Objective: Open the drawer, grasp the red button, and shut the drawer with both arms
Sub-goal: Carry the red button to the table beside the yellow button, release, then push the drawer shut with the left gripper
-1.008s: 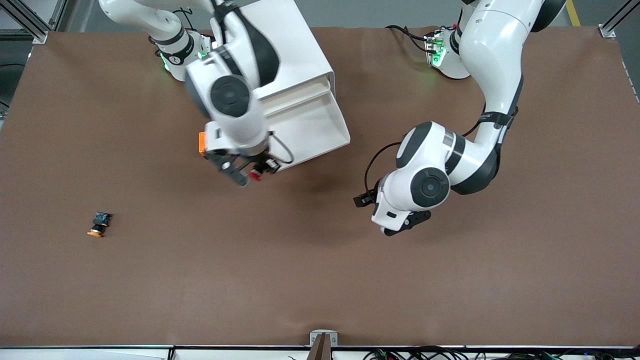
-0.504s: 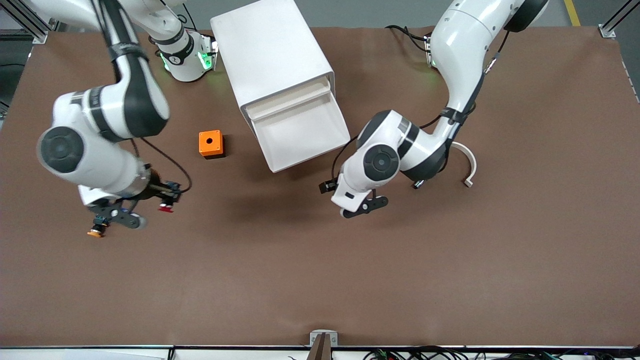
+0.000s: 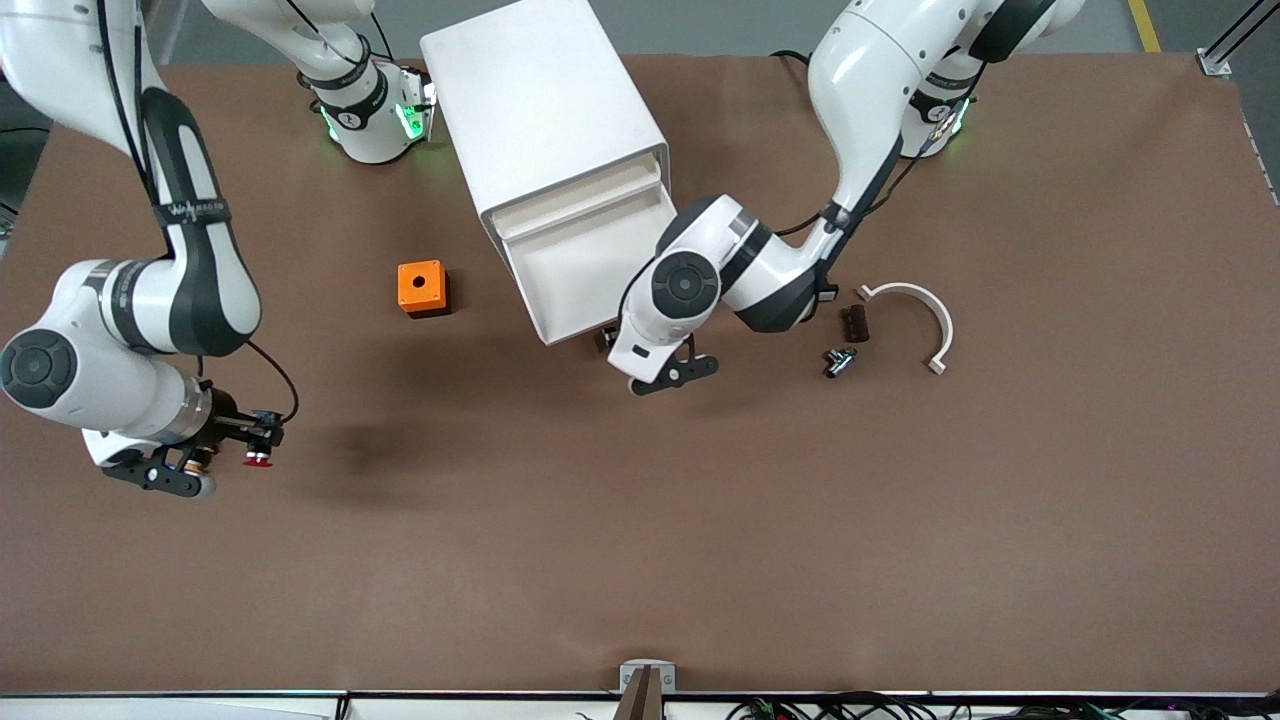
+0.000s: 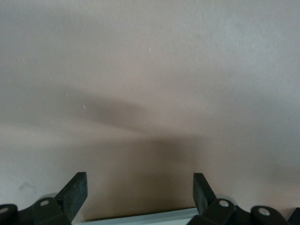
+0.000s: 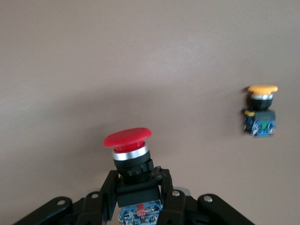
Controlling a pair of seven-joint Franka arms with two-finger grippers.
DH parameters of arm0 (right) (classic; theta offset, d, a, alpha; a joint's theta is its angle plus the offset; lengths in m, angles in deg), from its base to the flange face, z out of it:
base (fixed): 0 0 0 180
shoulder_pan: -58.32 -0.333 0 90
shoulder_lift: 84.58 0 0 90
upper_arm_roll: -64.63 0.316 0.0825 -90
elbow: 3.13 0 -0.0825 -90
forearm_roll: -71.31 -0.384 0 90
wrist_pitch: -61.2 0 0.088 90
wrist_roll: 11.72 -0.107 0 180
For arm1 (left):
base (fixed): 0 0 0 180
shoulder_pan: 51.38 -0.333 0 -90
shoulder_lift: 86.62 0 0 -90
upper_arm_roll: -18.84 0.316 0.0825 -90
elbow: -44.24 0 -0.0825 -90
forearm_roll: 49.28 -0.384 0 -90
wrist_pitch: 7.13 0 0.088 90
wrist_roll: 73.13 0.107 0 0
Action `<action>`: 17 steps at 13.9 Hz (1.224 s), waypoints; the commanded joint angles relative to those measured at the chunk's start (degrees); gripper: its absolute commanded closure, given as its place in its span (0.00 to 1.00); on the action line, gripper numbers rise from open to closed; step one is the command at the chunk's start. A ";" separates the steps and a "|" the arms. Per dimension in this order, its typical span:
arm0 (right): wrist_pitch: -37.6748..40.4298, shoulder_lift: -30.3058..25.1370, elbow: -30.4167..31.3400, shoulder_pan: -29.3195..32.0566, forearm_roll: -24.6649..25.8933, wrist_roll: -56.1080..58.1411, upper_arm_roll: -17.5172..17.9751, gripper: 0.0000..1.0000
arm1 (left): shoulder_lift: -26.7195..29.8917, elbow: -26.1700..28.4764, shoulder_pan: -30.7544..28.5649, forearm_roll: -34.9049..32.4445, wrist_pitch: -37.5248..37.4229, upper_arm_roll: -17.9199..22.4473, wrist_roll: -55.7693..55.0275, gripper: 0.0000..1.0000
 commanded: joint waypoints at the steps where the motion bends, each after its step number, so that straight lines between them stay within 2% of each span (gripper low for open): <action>1: -4.47 3.78 -0.57 3.89 0.86 1.31 1.40 1.00 | 0.44 0.82 2.55 -0.70 0.07 0.01 -3.90 0.01; 3: -7.21 6.25 -0.57 6.00 0.86 1.66 1.48 1.00 | 0.96 2.13 3.53 -0.61 -0.11 -0.52 -6.54 0.01; 5: -8.09 7.05 -0.49 6.36 0.86 1.93 1.49 1.00 | 0.97 2.92 3.44 -0.52 -0.11 -3.76 -10.57 0.01; 10: -10.89 8.11 1.79 7.24 0.25 1.84 1.49 1.00 | 0.97 3.02 3.62 -0.52 -0.11 -7.81 -14.63 0.01; 17: -12.93 7.93 3.47 7.77 -0.02 1.05 1.49 1.00 | 1.14 4.33 5.90 -0.52 -0.11 -8.87 -18.15 0.01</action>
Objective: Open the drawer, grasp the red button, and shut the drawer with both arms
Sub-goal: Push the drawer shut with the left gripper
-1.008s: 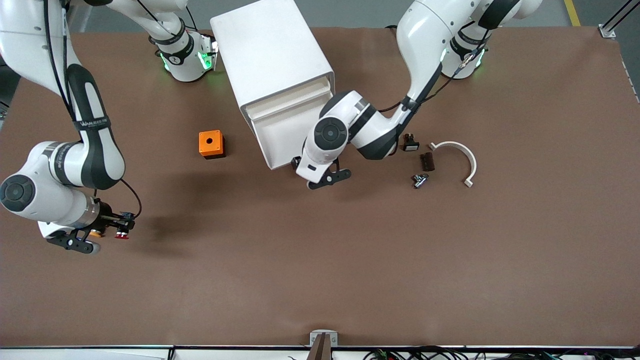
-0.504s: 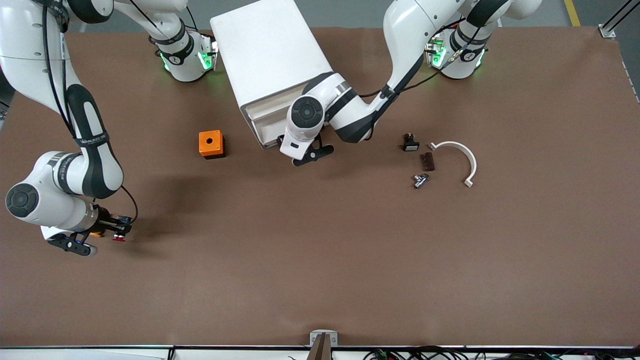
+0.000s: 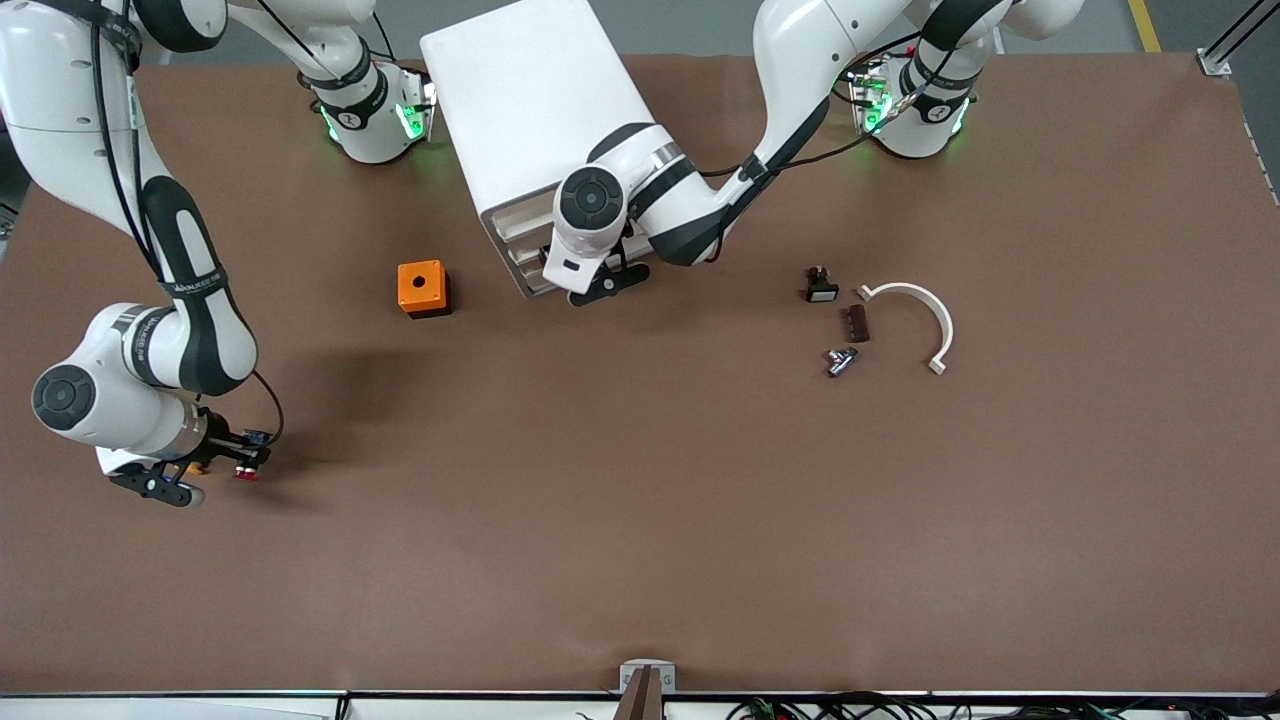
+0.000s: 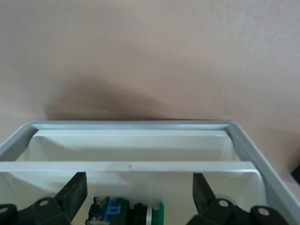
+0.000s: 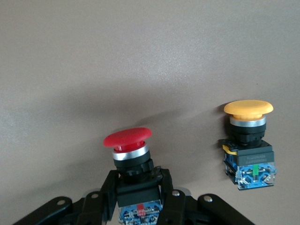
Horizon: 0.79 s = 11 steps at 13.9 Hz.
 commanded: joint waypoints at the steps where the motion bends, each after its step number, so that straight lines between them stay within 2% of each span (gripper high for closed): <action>1: -1.26 -0.75 1.37 1.67 0.08 -0.63 1.38 1.00 | 1.23 1.66 0.35 -0.52 -0.04 -0.59 -2.86 0.01; 4: -6.17 -0.93 4.87 1.93 0.08 -0.46 1.38 1.00 | 1.41 1.49 0.09 -0.52 -0.04 -0.59 -3.57 0.01; 7: -6.46 -1.37 5.41 1.93 0.08 -0.11 1.47 0.99 | 2.98 1.31 -1.23 -1.48 -0.31 0.72 -3.75 0.00; 8: -6.19 -1.45 5.41 1.93 0.08 -0.02 1.47 0.94 | 3.69 1.05 -2.80 -2.01 -1.00 1.60 -3.66 0.00; 9: -6.10 -1.45 5.33 2.02 0.08 0.16 1.47 0.68 | 4.48 0.87 -4.82 -2.62 -1.88 1.95 -3.66 0.00; 11: -5.32 -1.46 5.24 1.93 0.08 1.03 1.47 0.00 | 6.41 0.87 -9.03 -5.07 -4.16 2.04 -3.66 0.00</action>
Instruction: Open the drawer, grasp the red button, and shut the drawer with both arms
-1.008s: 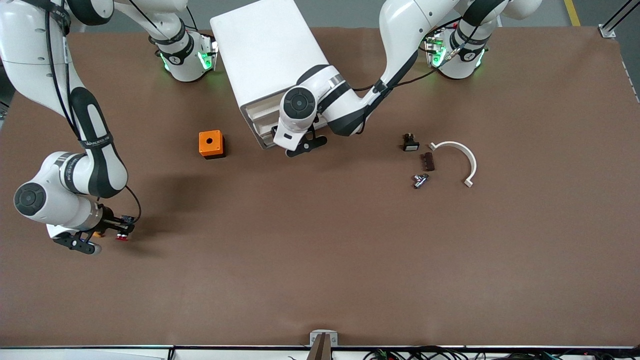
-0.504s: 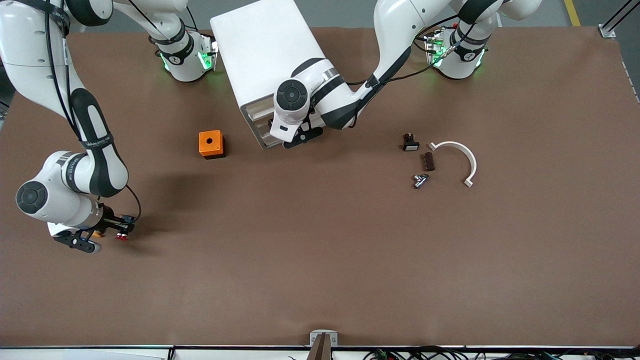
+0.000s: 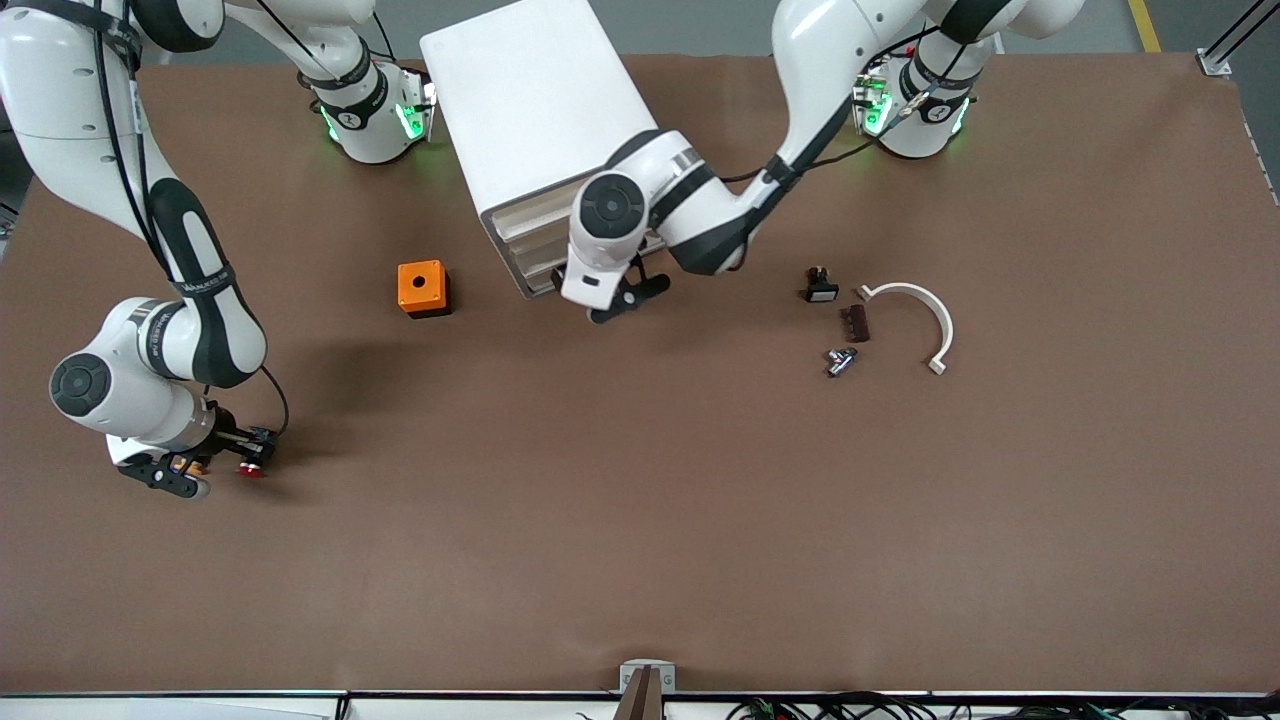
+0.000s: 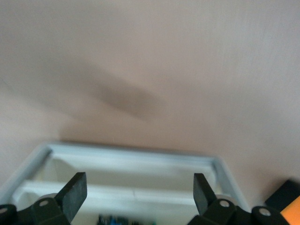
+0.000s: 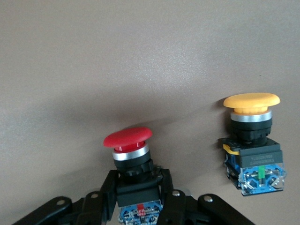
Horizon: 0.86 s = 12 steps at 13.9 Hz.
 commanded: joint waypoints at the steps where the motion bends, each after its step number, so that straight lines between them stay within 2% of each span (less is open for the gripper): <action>1: 0.97 -1.51 0.73 1.38 0.10 1.16 1.29 0.00 | 4.38 0.97 -6.42 -5.11 -4.20 -0.10 -0.93 0.00; 3: 1.15 -1.60 0.46 1.30 0.19 1.60 1.29 0.00 | 7.01 0.97 -10.99 -7.50 -4.48 -0.10 -0.58 0.00; 6: 4.03 -3.87 -0.32 0.77 0.19 2.21 1.55 0.00 | 10.97 0.88 -17.07 -7.59 -6.75 -0.10 2.14 0.00; 9: 12.63 -6.51 -3.92 -1.07 0.19 2.30 1.64 0.00 | 15.36 0.88 -21.99 -11.97 -10.09 -0.19 5.74 0.00; 12: 24.05 -11.33 -7.17 -3.00 0.19 2.30 1.64 0.00 | 19.06 0.79 -27.09 -13.48 -14.93 -0.19 13.11 0.00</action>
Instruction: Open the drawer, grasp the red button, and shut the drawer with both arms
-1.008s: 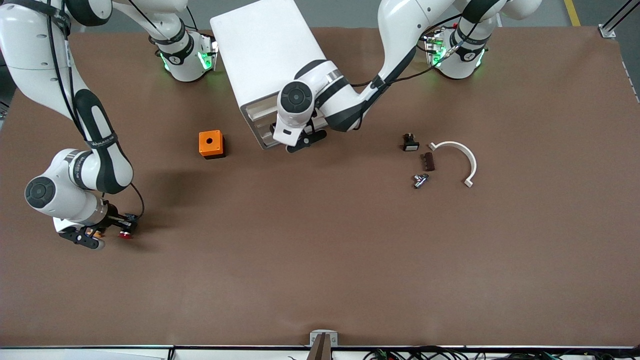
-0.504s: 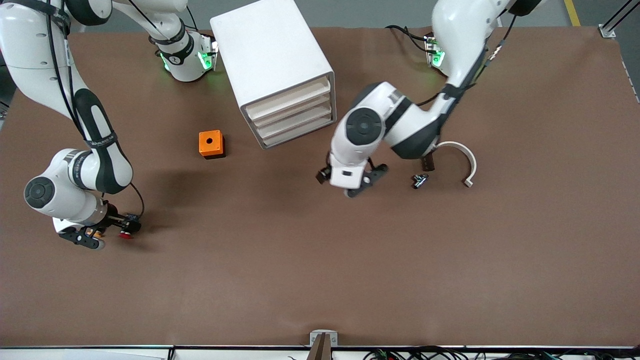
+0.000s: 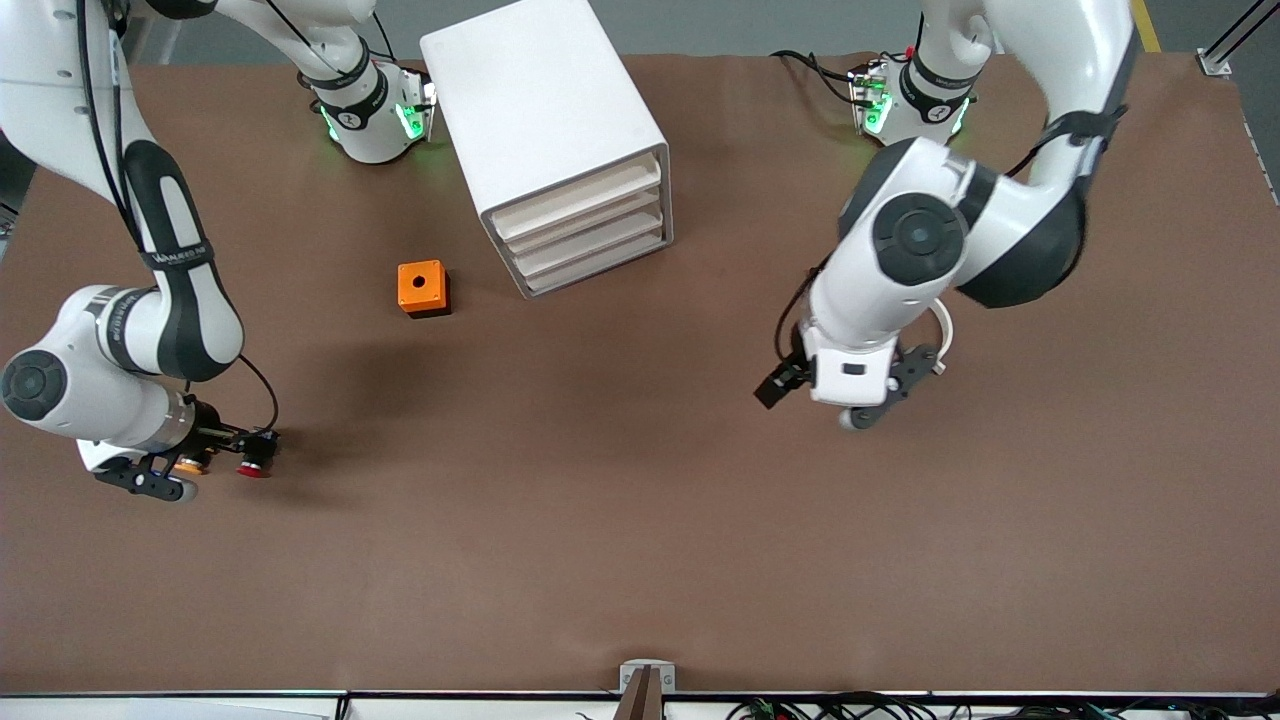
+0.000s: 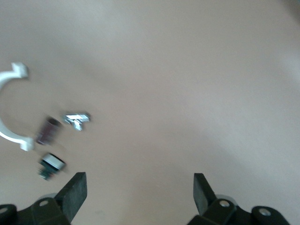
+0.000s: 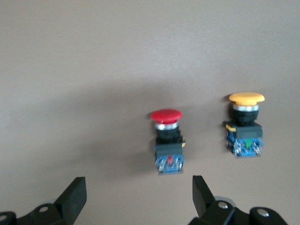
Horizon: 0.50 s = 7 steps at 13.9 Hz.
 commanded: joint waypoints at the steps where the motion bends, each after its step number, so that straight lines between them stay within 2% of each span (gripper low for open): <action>1: 10.04 -5.53 -2.02 -1.72 0.19 0.63 0.10 0.00 | 4.38 1.22 -4.71 -1.79 -3.13 -0.81 6.89 0.00; 6: 23.41 -14.93 -3.43 -3.05 0.19 2.30 0.19 0.00 | 12.19 1.39 -9.20 -1.61 -7.60 0.06 21.47 0.00; 7: 25.61 -17.04 -3.43 -3.05 0.19 2.39 0.19 0.00 | 13.78 1.48 -9.04 -1.18 -9.45 2.59 25.25 0.00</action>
